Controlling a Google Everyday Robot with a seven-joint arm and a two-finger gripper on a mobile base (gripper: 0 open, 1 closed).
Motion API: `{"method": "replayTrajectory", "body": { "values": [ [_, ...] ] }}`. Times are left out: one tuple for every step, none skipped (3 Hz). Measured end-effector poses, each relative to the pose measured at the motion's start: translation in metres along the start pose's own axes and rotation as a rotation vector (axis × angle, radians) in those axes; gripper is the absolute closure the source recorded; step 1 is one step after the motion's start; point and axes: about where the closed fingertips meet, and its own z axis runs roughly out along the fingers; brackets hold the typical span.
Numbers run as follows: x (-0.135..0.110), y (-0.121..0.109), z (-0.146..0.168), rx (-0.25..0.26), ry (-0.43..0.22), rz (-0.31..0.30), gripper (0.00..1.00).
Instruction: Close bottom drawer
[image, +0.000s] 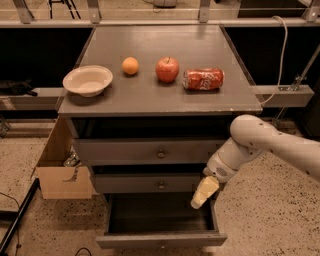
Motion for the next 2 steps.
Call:
{"method": "replayTrajectory", "body": {
  "values": [
    [0.021,-0.017,0.044,-0.036,-0.031,0.077,0.00],
    [0.041,-0.027,0.088,-0.068,-0.007,0.109,0.00]
  ]
}}
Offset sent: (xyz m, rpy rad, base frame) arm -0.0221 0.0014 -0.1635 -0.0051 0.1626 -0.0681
